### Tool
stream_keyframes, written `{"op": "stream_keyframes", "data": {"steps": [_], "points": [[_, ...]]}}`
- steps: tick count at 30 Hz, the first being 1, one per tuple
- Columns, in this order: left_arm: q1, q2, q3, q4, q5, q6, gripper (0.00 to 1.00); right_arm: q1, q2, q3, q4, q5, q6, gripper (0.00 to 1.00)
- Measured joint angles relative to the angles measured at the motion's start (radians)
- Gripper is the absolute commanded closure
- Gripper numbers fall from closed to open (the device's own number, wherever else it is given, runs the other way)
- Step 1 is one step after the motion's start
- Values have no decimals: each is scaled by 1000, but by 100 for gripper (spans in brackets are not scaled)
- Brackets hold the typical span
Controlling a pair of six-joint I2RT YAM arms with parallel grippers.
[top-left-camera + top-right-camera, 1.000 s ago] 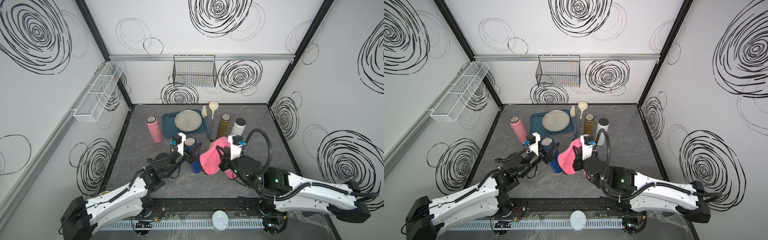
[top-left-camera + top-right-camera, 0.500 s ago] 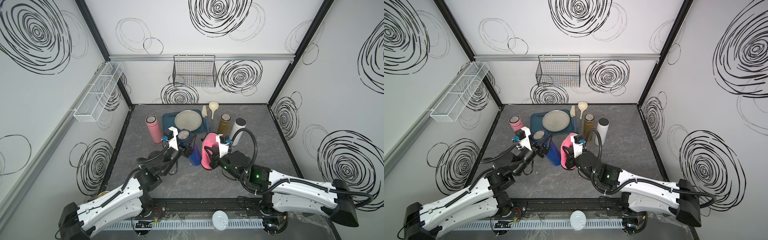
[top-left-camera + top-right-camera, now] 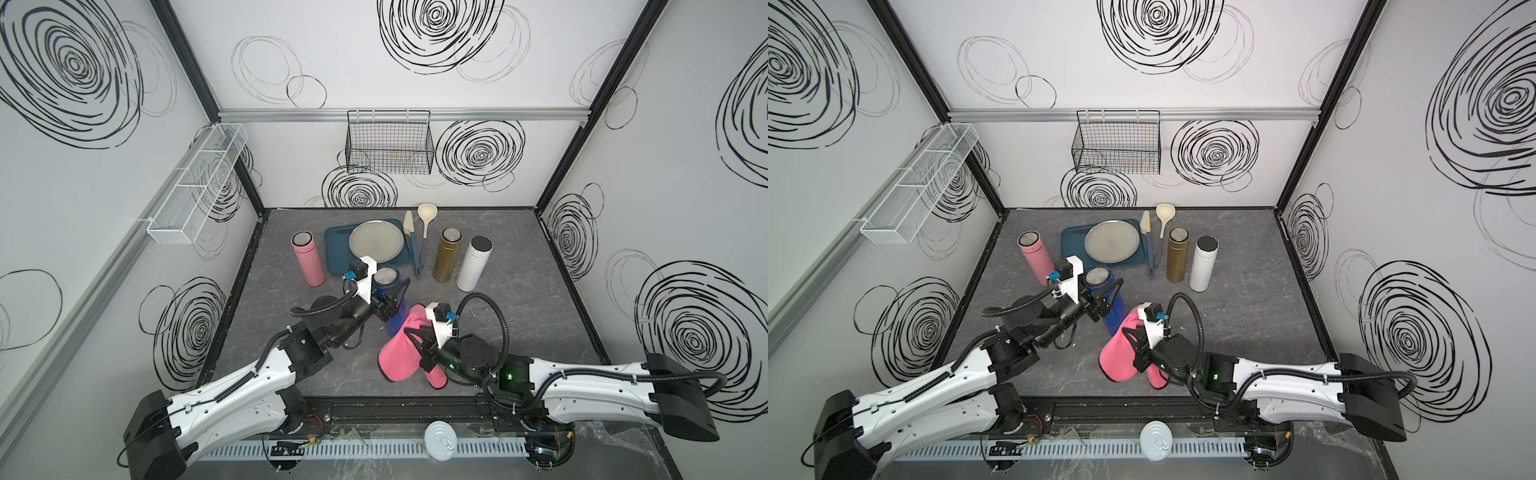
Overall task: Wipe the surface of the thermos
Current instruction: Wipe the dirt from the surface of the thermos.
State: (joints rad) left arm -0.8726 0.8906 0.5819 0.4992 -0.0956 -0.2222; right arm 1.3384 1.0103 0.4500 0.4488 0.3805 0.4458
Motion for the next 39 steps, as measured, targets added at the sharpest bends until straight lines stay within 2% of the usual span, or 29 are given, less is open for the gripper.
{"op": "stream_keyframes", "data": {"steps": [5, 7, 13, 16, 22, 27, 33, 39], "points": [[-10, -32, 5, -20, -8, 18, 100, 2, 21, 207, -53, -23, -45, 100], [-14, -37, 17, -19, -5, 16, 100, 2, 17, 230, -40, -21, -57, 100], [-18, -43, 25, -71, -23, 58, 100, 8, 63, 92, 114, 7, -31, 100], [-18, -40, 25, -92, -41, 87, 100, 11, 111, 19, 117, 20, -20, 100], [-24, -38, 26, -69, -34, 99, 100, 18, 82, 45, 63, 13, -63, 100], [-37, -40, 26, -49, -16, 90, 100, 18, 16, 72, 119, 3, -93, 100], [-34, -42, 26, -58, -28, 103, 100, 11, 63, 3, 208, 22, -74, 100], [-34, -42, 26, -41, -18, 103, 100, 12, 45, -14, 182, 10, -118, 100]]}}
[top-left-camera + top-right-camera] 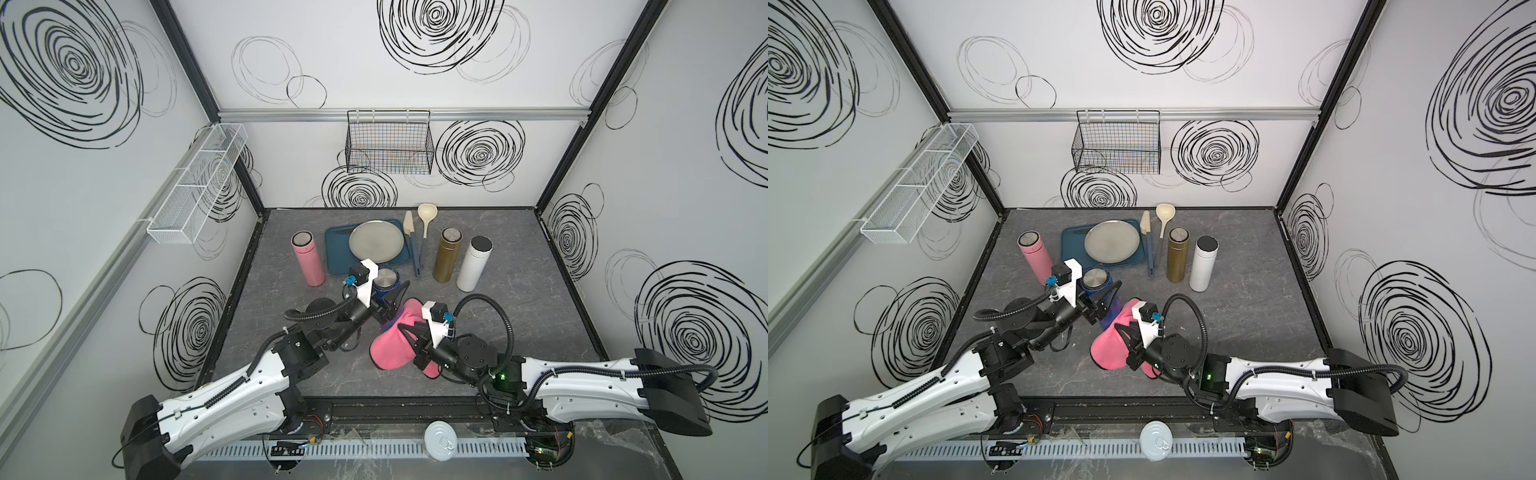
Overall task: Wipe the surface of the thermos
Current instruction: Wipe the dirt from the surface of the thermos.
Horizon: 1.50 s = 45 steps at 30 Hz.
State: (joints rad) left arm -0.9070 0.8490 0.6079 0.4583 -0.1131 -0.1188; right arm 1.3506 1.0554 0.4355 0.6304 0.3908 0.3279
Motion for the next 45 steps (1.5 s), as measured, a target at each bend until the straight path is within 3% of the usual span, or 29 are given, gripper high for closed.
{"op": "stream_keyframes", "data": {"steps": [8, 13, 16, 25, 34, 40, 45], "points": [[-6, 0, -4, 40, 73, -14, 100, -27, -95, 84, 21, -36, -44, 100], [-6, 0, -19, 35, 91, -3, 100, -44, -69, -66, 127, -22, 7, 100], [-5, 0, -29, 23, 92, 14, 100, -43, -37, -102, 77, -7, 16, 100], [-6, -16, -29, 56, 114, 22, 100, -36, -113, 60, 16, -27, -64, 100], [-14, -27, -53, 64, 144, 45, 100, -73, -32, -86, 103, 7, 27, 100], [-23, -29, -56, 75, 185, 66, 100, -90, -51, -39, 19, -3, 19, 100], [-30, -46, -64, 104, 207, 77, 100, -106, -88, 28, 74, -54, 9, 100]]}}
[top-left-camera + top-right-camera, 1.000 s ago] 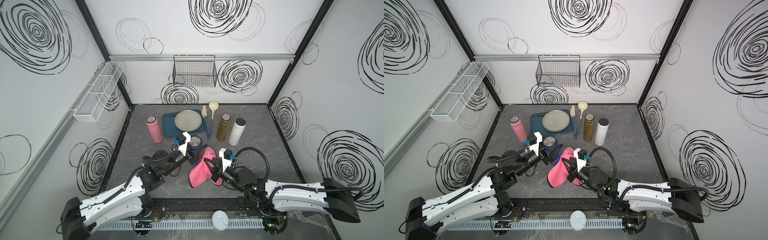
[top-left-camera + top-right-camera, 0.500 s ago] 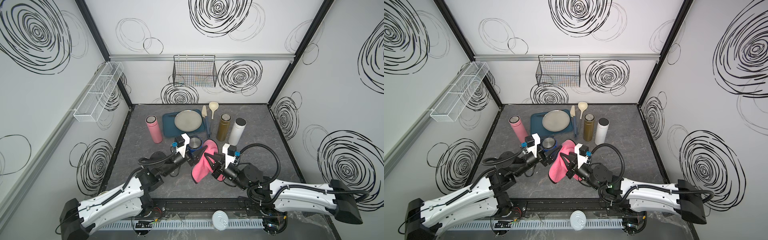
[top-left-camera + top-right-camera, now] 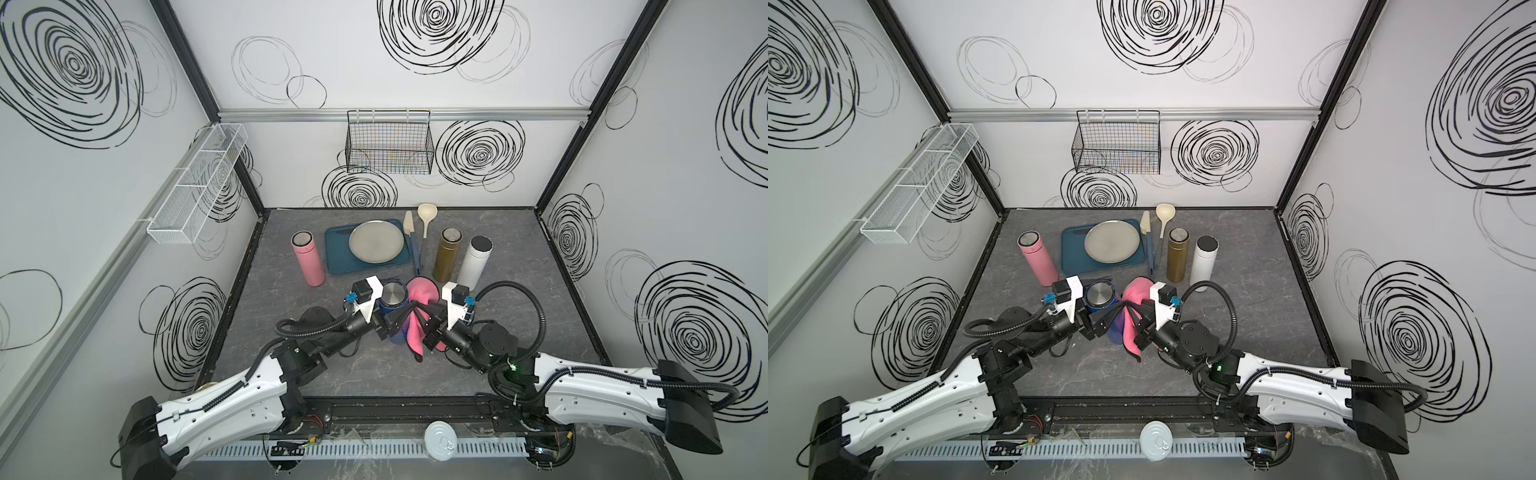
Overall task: Wipe the surface of the thermos
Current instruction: Wipe the dirt from the surface of the thermos.
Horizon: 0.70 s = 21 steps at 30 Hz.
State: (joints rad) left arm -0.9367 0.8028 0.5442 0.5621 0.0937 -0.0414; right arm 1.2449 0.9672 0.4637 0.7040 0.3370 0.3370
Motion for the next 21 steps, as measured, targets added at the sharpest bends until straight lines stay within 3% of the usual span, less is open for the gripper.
{"op": "stream_keyframes", "data": {"steps": [5, 8, 17, 21], "points": [[-2, -5, -4, 8, 13, 16, 100, -42, 73, -63, 92, -34, 54, 100], [-5, -5, -9, 7, 17, 20, 100, -59, 123, -87, 53, -42, 74, 100], [-13, 6, -11, 19, 31, 27, 100, -61, -29, -46, 42, -134, 42, 100], [-15, 11, -13, 25, 45, 39, 100, -64, -7, -64, 100, -134, 65, 100]]}}
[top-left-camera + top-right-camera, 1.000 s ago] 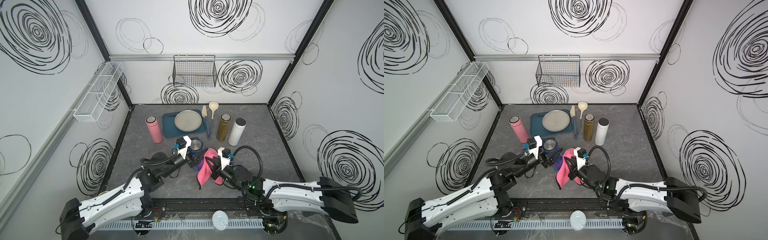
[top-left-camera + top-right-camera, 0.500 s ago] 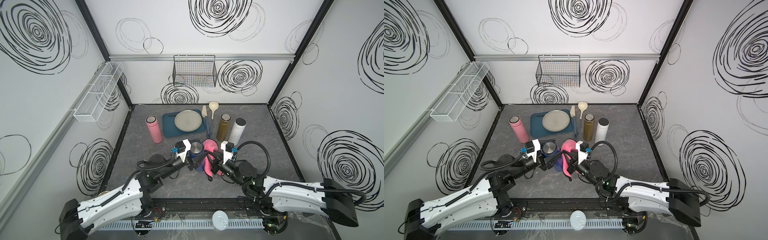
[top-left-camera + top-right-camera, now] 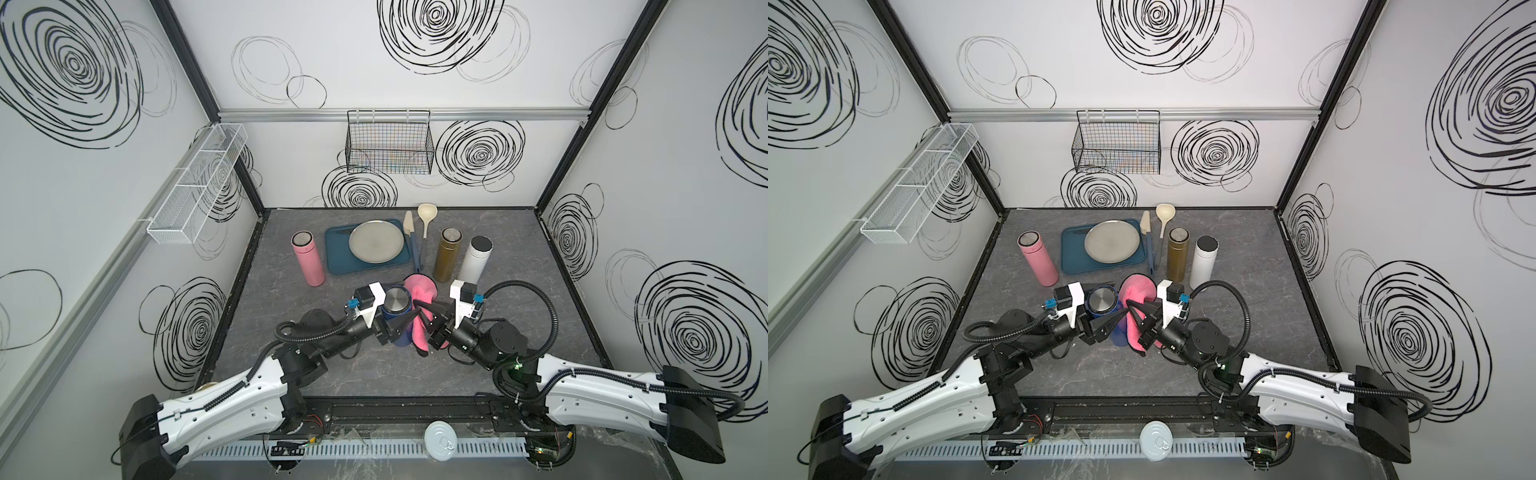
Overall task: Wipe the surface of the thermos
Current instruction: Wipe the dirt from the surface of the thermos.
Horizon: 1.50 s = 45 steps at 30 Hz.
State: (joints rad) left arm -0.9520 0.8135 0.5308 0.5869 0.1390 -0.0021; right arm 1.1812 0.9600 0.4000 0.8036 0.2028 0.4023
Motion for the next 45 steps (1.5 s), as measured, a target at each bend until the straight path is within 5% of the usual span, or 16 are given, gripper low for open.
{"op": "stream_keyframes", "data": {"steps": [6, 17, 26, 36, 45], "points": [[-32, 32, -9, -1, 20, 45, 100, -21, 88, -109, -11, 17, 68, 100], [-56, 52, -29, 72, 53, 126, 100, -22, -82, -7, -40, -37, 31, 100], [-51, 53, -50, 93, 118, 153, 100, -111, 63, -119, -35, -84, 136, 100], [-8, 99, -79, 171, 256, 169, 100, -117, -130, -24, -45, -195, 117, 100], [-50, 108, -79, 163, 299, 229, 100, -130, 0, -122, -1, -176, 161, 100]]}}
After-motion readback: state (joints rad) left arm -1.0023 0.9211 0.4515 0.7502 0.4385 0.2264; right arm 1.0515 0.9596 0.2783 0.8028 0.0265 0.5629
